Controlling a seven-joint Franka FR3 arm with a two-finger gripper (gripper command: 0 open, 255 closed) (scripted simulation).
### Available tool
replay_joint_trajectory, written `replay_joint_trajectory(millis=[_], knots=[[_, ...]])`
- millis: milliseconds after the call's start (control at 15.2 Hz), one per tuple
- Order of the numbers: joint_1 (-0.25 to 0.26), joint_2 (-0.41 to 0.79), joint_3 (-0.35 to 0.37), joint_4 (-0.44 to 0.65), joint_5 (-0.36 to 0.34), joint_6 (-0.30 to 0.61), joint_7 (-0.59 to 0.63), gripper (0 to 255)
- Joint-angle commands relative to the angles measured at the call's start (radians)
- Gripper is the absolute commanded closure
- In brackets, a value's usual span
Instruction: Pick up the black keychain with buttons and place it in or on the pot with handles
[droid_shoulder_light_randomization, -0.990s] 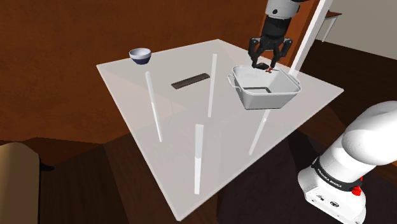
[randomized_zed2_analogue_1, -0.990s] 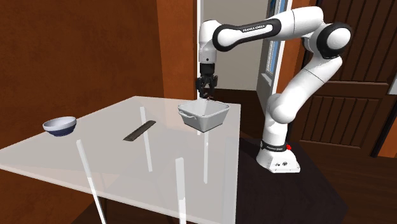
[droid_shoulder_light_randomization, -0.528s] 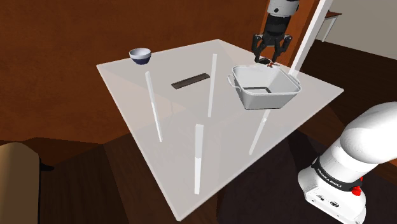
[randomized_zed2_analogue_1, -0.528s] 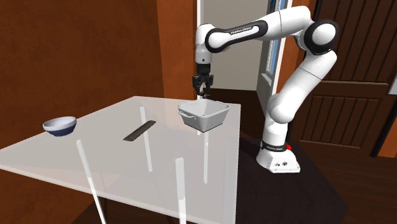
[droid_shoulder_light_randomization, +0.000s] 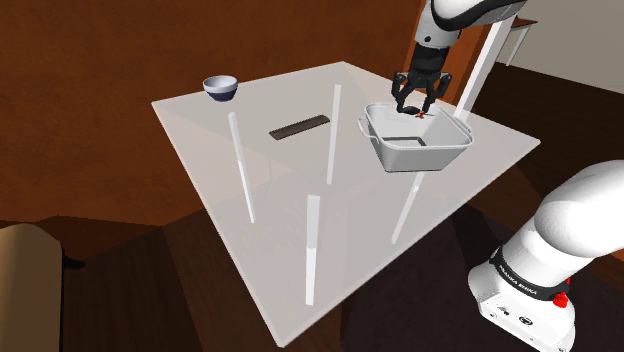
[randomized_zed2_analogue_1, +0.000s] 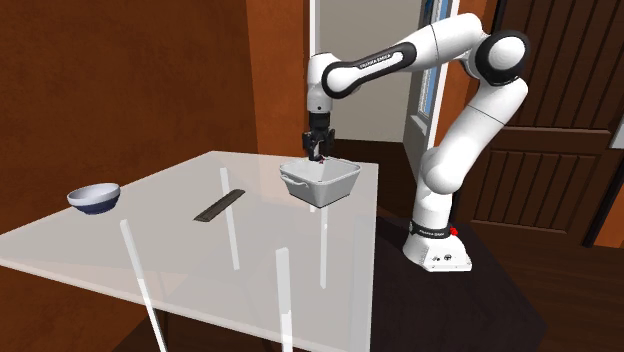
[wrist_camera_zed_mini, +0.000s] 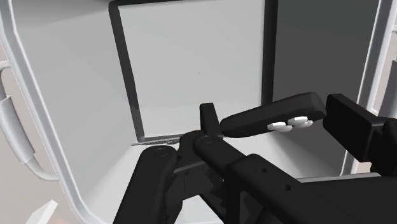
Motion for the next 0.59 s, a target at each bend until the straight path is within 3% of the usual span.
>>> replay_joint_trajectory(millis=[0,264,528], knots=[[0.0,0.005,0.001,-0.024,0.0,0.029,0.001,255],[0.0,0.018,0.001,-0.066,0.0,0.085,0.001,255],[0.0,0.018,0.001,-0.066,0.0,0.085,0.001,255]])
